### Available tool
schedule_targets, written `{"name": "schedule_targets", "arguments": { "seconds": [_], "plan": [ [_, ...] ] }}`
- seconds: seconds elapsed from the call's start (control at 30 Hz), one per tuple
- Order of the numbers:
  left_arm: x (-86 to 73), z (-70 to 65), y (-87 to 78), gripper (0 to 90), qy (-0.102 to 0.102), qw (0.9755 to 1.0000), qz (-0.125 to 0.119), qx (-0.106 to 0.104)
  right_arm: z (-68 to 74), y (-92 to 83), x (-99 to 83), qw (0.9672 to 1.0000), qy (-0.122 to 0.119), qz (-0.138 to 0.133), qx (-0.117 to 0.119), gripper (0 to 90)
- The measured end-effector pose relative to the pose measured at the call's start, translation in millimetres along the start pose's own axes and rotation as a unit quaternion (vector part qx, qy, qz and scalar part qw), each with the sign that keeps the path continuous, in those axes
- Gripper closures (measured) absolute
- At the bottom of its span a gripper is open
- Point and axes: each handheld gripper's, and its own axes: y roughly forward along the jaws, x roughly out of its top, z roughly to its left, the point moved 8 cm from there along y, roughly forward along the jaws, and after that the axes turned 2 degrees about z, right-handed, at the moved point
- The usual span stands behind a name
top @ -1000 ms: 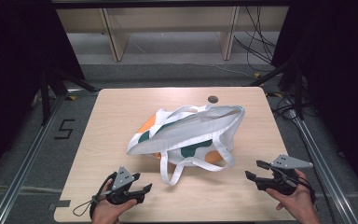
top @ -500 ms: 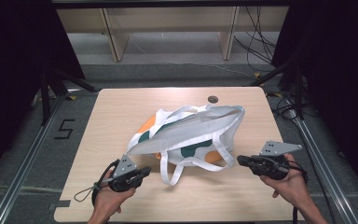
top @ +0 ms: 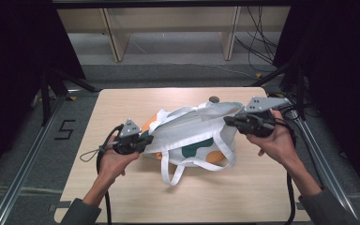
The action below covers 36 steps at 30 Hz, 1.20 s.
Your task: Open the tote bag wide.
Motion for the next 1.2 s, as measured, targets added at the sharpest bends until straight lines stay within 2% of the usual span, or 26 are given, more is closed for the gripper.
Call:
{"name": "schedule_targets", "arguments": {
  "seconds": [0.1,0.17,0.2,0.23,0.27,0.37,0.4,0.43,0.5,0.53,0.57,0.6,0.63,0.7,0.73,0.77,0.8,0.83,0.87,0.9,0.93,0.97,1.0,1.07,1.1,1.2],
  "plan": [
    [9.1,17.2,12.6,89.4,-0.015,0.9998,0.007,0.008,-14.2,14.0,9.7,0.9995,-0.013,0.022,-0.018,90.0],
    [12.1,24.4,17.0,89.4,-0.015,0.9997,0.013,0.011,-17.9,18.4,12.6,0.9992,-0.018,0.025,-0.027,90.0],
    [18.0,31.2,24.5,89.4,-0.035,0.9992,0.008,0.015,-24.8,27.4,17.3,0.9986,-0.019,0.041,-0.027,90.0],
    [20.4,35.7,28.1,89.4,-0.038,0.9991,0.010,0.016,-31.1,32.1,17.8,0.9980,-0.019,0.043,-0.043,90.0],
    [22.6,40.7,31.8,89.4,-0.044,0.9987,0.009,0.021,-38.6,37.9,13.9,0.9963,-0.015,0.070,-0.049,90.0],
    [18.6,60.7,43.2,89.4,-0.062,0.9971,0.026,0.035,-63.6,64.1,-10.5,0.9894,0.007,0.127,-0.070,90.0],
    [18.6,60.7,43.2,89.4,-0.062,0.9971,0.026,0.035,-63.6,64.1,-10.5,0.9894,0.007,0.127,-0.070,90.0],
    [4.3,69.4,53.5,89.4,-0.073,0.9954,0.060,0.016,-75.5,81.6,-33.7,0.9854,0.037,0.147,-0.078,90.0],
    [-8.2,71.6,65.9,89.4,-0.082,0.9941,0.071,0.010,-81.0,95.5,-57.8,0.9815,0.062,0.169,-0.064,90.0],
    [-8.2,71.6,65.9,89.4,-0.082,0.9941,0.071,0.010,-81.0,95.5,-57.8,0.9815,0.062,0.169,-0.064,90.0],
    [-14.4,70.6,74.0,89.4,-0.090,0.9934,0.071,0.007,-83.4,103.7,-73.9,0.9805,0.072,0.174,-0.056,90.0],
    [-15.2,71.4,74.5,89.4,-0.085,0.9936,0.074,0.010,-81.7,103.8,-74.9,0.9811,0.085,0.167,-0.048,90.0],
    [-15.1,71.3,74.6,89.4,-0.084,0.9936,0.076,0.009,-82.8,97.9,-71.7,0.9812,0.079,0.170,-0.048,90.0],
    [-14.6,71.0,74.7,89.4,-0.082,0.9935,0.078,0.007,-81.5,87.8,-53.8,0.9853,0.079,0.141,-0.054,90.0],
    [-13.7,70.7,74.6,89.4,-0.086,0.9933,0.076,0.006,-80.6,81.2,-43.3,0.9873,0.069,0.132,-0.054,90.0],
    [-12.2,70.1,75.2,89.4,-0.089,0.9934,0.072,0.005,-78.8,77.4,-29.7,0.9905,0.068,0.106,-0.056,90.0],
    [-11.7,69.4,74.6,89.4,-0.086,0.9935,0.075,0.004,-76.4,71.9,-19.1,0.9910,0.060,0.107,-0.052,90.0],
    [-11.7,69.4,74.6,89.4,-0.086,0.9935,0.075,0.004,-76.4,71.9,-19.1,0.9910,0.060,0.107,-0.052,90.0],
    [-10.1,67.2,75.3,89.4,-0.086,0.9936,0.073,0.003,-73.7,71.4,-8.4,0.9928,0.056,0.092,-0.052,90.0],
    [-9.0,64.4,76.0,89.4,-0.085,0.9937,0.073,0.000,-70.5,69.6,0.6,0.9927,0.048,0.100,-0.048,90.0],
    [-7.1,61.7,76.3,89.3,-0.074,0.9945,0.074,0.005,-70.4,74.8,10.6,0.9938,0.042,0.085,-0.058,90.0],
    [-5.8,61.0,75.8,89.3,-0.069,0.9948,0.075,0.002,-71.3,74.1,12.1,0.9926,0.035,0.101,-0.058,90.0],
    [-4.1,59.5,75.5,89.3,-0.075,0.9946,0.072,0.002,-72.0,75.6,12.3,0.9914,0.037,0.106,-0.068,90.0],
    [-2.3,59.0,73.5,89.2,-0.067,0.9952,0.072,-0.001,-74.0,75.3,8.3,0.9895,0.026,0.129,-0.060,90.0],
    [-2.3,59.1,72.9,89.2,-0.065,0.9953,0.072,0.000,-72.6,72.7,5.4,0.9880,0.046,0.136,-0.056,90.0],
    [-3.7,59.8,72.3,89.2,-0.063,0.9952,0.075,0.002,-77.0,64.7,2.6,0.9875,0.058,0.136,-0.055,90.0]
  ]
}}
